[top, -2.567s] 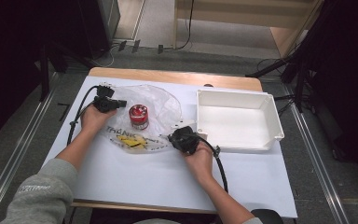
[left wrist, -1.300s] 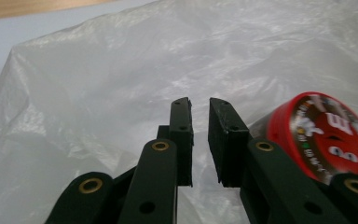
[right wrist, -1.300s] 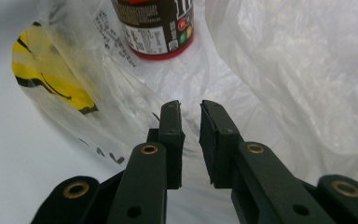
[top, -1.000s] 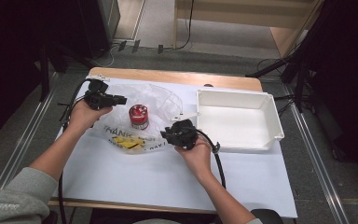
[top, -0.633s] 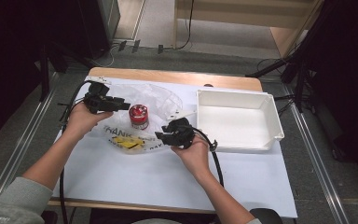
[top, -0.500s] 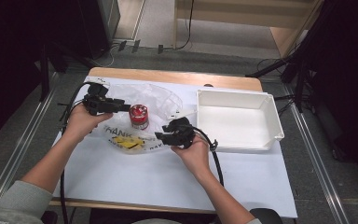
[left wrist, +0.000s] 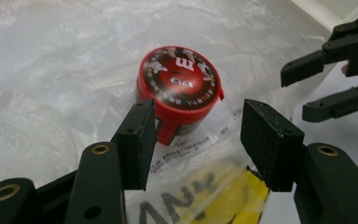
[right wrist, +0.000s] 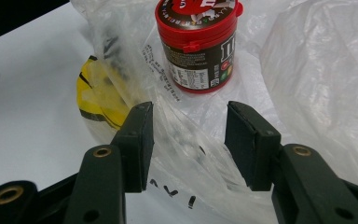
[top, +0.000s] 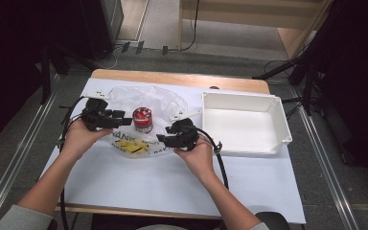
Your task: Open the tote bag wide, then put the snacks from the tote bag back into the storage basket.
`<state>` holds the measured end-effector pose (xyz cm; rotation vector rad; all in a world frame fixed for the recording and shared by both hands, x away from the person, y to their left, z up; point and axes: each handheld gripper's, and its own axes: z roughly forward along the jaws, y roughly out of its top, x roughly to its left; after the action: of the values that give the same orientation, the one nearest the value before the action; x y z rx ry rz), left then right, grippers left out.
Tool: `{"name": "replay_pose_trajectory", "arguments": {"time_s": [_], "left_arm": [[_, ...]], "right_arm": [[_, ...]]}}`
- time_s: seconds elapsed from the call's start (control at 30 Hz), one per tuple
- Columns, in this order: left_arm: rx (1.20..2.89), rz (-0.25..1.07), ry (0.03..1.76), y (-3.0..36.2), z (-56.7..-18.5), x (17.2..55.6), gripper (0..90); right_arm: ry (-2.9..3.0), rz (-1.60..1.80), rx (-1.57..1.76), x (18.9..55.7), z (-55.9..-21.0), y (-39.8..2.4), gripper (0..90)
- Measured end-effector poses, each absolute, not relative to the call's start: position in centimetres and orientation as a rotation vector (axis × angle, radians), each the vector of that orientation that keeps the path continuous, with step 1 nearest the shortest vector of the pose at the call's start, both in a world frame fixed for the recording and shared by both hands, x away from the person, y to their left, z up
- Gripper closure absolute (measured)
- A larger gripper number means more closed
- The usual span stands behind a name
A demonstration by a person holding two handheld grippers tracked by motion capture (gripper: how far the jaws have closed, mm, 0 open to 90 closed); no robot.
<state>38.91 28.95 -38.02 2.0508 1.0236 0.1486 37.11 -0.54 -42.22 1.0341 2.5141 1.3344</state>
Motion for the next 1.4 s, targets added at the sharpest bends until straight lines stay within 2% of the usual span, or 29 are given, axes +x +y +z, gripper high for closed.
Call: {"name": "replay_pose_trajectory", "arguments": {"time_s": [0.53, 0.9, 1.23, 1.4], "left_arm": [[2.018, 0.146, 1.010, 30.1, -39.7, 35.2, 46.3], [2.014, 0.149, 1.029, 31.1, -40.2, 34.3, 45.4], [2.015, 0.142, 1.040, 31.4, -40.7, 33.6, 45.2], [2.009, 0.149, 1.009, 31.7, -40.7, 33.4, 41.0]], "right_arm": [[2.547, 1.309, 0.984, 37.9, -42.5, 1.3, 52.9], [2.540, 1.311, 0.979, 38.6, -42.3, 2.3, 52.1], [2.535, 1.313, 1.016, 39.4, -42.9, 2.9, 47.1], [2.514, 1.305, 1.011, 39.9, -42.8, 3.4, 42.2]]}}
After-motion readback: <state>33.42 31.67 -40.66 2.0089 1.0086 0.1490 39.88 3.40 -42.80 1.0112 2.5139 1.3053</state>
